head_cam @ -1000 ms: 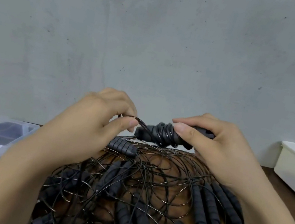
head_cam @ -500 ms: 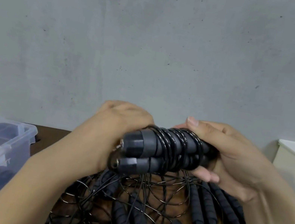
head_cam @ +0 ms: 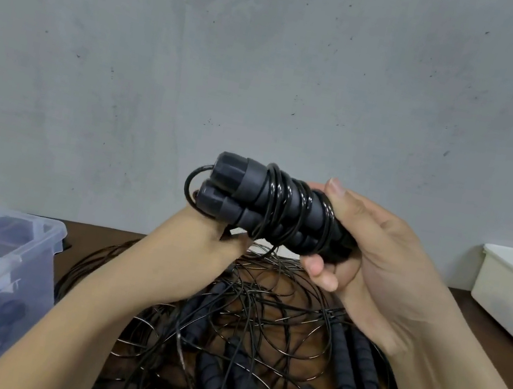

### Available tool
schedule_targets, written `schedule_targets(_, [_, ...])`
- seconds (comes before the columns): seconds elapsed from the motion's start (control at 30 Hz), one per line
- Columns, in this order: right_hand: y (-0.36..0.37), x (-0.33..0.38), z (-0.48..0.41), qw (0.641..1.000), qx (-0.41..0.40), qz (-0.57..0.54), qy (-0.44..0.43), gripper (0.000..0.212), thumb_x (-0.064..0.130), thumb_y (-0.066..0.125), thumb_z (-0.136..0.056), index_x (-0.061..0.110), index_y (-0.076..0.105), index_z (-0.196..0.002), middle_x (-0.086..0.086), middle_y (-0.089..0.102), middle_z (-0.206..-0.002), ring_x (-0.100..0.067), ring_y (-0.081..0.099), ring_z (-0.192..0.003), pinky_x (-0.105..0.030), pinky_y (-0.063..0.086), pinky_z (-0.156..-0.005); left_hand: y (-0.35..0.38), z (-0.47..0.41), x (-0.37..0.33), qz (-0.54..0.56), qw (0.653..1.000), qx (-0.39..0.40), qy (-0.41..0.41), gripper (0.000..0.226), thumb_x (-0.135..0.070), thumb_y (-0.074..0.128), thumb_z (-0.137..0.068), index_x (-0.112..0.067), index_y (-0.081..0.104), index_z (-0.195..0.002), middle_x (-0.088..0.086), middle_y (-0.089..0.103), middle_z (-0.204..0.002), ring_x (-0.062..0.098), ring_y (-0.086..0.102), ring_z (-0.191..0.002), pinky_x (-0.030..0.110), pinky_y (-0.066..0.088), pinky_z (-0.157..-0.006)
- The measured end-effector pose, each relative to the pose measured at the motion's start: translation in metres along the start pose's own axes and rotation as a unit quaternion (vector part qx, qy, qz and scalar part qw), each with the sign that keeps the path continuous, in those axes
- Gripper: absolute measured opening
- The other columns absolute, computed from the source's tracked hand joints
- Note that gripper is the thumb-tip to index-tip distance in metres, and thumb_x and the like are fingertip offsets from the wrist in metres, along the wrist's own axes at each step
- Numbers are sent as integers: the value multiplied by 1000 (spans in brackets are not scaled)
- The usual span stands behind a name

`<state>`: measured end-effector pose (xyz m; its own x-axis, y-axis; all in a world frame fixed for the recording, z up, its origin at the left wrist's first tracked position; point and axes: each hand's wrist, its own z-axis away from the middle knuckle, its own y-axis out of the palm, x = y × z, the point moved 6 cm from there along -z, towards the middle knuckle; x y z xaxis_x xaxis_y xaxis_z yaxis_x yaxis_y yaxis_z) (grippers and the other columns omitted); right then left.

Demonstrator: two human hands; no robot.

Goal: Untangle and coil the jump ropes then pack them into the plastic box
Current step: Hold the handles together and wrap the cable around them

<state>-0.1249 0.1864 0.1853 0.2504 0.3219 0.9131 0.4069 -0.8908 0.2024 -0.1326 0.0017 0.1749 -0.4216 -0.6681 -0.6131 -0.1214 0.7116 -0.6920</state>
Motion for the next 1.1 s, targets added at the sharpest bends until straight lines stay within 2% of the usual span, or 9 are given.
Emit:
schedule_targets(0.13, [-10,7,-2,996,-65,-36,-46,47,41,64,-100,2,74,-126,-17,66,-101,-19,51,-63,-21,43,-45,12,5,-12,67,993,91,32,34,-30,54,-108,-51,49,-134,-17,73,-91,13,70,-85,40,56,-90])
schedule_targets(0.23, [-23,13,-1,987,-129,-53,-85,45,39,63,-102,0,72,-123,-17,67,-100,-20,50,-62,-21,43,-44,18,2,-3,58,994,89,3,23,-28,52,-108,-46,67,-110,-15,72,-86,-2,64,-74,26,50,-78])
schedule_targets(0.37, [-31,17,3,969,-209,1,-135,29,38,66,-102,15,83,-100,-13,72,-90,-23,53,-57,-24,43,-44,29,1,3,-12,991,132,-11,23,-32,52,-105,-42,73,-102,-19,70,-78,3,57,-62,23,49,-68])
schedule_targets(0.47, [-31,14,2,967,-217,7,-135,29,38,64,-104,16,83,-101,-13,73,-90,-22,53,-58,-24,42,-45,33,3,8,-17,982,186,-20,23,-37,48,-110,-47,69,-114,-20,78,-95,13,68,-80,38,56,-88])
schedule_targets(0.53, [-33,13,0,970,-210,-22,-119,33,40,63,-104,11,80,-110,-15,72,-95,-21,52,-59,-23,41,-44,34,4,10,31,976,213,-16,25,-33,45,-113,-40,62,-129,-13,80,-97,12,75,-93,35,52,-98])
schedule_targets(0.67, [-41,16,-2,974,-203,-42,-94,35,41,61,-105,10,75,-115,-13,72,-98,-19,52,-60,-22,41,-44,22,-1,14,105,983,151,-23,28,-28,42,-114,-41,52,-137,9,79,-81,27,78,-75,37,58,-85])
schedule_targets(0.83, [-40,18,0,979,-189,17,-79,32,39,63,-104,20,79,-123,-11,76,-101,-20,59,-64,-24,55,-56,20,-8,18,-5,996,89,-3,50,-24,46,-112,-59,34,-145,-10,77,-87,13,75,-65,37,58,-63])
schedule_targets(0.97, [-34,10,-2,982,-175,47,-50,30,39,63,-104,20,83,-114,-9,77,-96,-20,59,-62,-24,56,-55,26,-11,25,-68,994,85,20,84,-26,65,-103,-67,11,-153,-16,70,-100,2,70,-75,18,48,-71])
schedule_targets(1.1, [-29,6,-4,988,-148,40,-19,29,40,62,-103,21,84,-105,-9,76,-92,-20,58,-60,-23,54,-51,26,-15,31,-87,993,66,41,78,-31,72,-98,-61,23,-151,-26,51,-131,-7,61,-105,11,44,-85])
